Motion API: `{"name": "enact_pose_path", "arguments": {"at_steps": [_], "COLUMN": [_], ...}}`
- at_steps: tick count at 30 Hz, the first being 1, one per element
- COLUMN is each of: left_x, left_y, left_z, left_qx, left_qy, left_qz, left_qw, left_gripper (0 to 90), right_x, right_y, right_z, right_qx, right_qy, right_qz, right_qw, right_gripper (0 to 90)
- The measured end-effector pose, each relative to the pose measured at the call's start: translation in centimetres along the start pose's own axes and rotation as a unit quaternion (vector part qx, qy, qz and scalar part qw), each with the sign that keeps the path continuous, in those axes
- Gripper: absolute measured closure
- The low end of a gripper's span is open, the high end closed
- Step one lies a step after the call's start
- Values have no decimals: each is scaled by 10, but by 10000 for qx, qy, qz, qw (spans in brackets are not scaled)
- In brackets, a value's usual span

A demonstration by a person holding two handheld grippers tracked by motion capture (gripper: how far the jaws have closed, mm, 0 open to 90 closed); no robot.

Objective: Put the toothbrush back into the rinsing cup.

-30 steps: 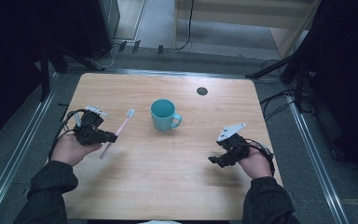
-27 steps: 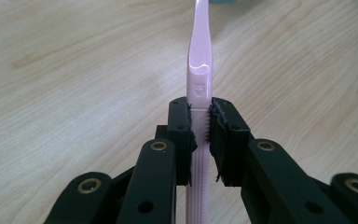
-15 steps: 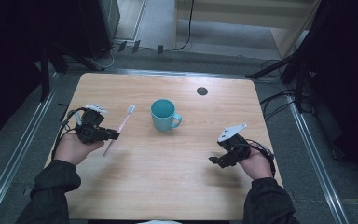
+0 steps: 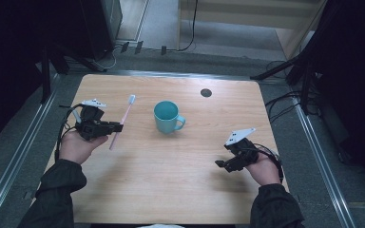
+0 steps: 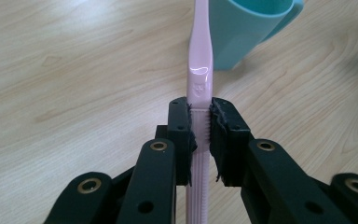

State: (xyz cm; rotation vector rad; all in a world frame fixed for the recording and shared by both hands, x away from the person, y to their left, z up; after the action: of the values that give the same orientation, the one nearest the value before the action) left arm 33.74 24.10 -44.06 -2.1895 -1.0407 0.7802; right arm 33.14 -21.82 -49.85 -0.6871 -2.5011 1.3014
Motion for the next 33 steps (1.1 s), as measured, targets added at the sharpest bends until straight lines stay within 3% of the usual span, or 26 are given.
{"name": "enact_pose_path", "arguments": {"at_steps": [7,18,33], "left_x": [-1,-10,-18], "left_y": [0,6,7], "left_z": [-6,-15,-32], "left_qx": [-339,-451,-780], "left_qy": [-58,74,16], "left_qz": [-85,-96,-52], "left_qw": [9994,9989,9969], "left_gripper": [783,783,783], "right_x": [0,-1,-2], "right_y": [0,-1,-2], "right_z": [1,2,2], "right_qx": [-25,-77,-85], "right_qy": [12,6,37], "right_qz": [-5,7,49], "right_qw": [10000,10000,9999], "right_gripper": [239,239,239]}}
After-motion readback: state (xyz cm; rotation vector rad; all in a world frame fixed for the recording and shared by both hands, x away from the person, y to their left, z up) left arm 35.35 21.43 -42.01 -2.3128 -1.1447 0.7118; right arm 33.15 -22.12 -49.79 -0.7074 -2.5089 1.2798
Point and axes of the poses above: each handheld gripper's, and its own axes: y roughly forward along the jaws, z roughly out of its underside, x roughly to its left, the point moved 1 cm from there along y, roughly forward along the jaws, and after that the axes turned 1 degree about z, right-handed, at the moved point
